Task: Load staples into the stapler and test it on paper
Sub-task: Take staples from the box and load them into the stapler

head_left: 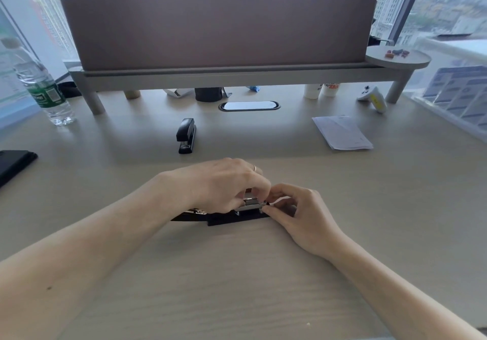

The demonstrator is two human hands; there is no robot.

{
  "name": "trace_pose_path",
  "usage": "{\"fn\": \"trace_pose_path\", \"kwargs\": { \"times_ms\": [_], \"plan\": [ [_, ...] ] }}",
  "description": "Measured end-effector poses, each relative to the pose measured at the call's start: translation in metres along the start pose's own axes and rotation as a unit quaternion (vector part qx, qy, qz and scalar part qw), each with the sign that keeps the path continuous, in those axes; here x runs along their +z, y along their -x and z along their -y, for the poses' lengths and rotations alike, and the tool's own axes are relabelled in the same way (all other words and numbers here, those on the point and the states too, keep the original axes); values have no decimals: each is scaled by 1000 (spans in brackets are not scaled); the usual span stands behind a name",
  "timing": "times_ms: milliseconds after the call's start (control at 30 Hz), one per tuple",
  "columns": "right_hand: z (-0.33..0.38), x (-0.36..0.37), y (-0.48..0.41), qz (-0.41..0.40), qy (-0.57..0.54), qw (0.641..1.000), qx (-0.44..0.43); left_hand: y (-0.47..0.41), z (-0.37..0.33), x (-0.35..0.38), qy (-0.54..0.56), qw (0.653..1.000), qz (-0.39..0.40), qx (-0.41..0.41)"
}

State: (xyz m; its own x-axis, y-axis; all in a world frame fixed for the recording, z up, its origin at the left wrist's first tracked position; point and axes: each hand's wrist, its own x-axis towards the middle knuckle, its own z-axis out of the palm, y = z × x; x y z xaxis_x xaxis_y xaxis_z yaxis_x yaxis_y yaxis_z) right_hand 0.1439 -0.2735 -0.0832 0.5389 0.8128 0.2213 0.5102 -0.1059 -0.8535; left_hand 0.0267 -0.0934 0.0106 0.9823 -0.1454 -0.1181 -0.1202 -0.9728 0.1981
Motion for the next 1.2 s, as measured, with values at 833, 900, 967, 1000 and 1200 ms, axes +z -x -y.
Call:
{"fn": "trace_pose_path", "kwargs": {
  "times_ms": [833, 900, 967, 1000, 1200],
  "plan": [
    [0, 1, 0, -22, 25, 999, -40, 9, 14, 4, 156, 980, -5, -121],
    [0, 0, 1, -39, 69, 993, -89, 14, 19, 10, 159, 976, -4, -147],
    [1, 1, 3, -59, 113, 984, -125, 19, 21, 15, 194, 968, -16, -161],
    [1, 2, 4, -68, 127, 980, -137, 21, 21, 17, 218, 961, -23, -168],
    [1, 2, 13, -95, 176, 964, -175, 31, 17, 29, 274, 947, 0, -170]
  ]
}}
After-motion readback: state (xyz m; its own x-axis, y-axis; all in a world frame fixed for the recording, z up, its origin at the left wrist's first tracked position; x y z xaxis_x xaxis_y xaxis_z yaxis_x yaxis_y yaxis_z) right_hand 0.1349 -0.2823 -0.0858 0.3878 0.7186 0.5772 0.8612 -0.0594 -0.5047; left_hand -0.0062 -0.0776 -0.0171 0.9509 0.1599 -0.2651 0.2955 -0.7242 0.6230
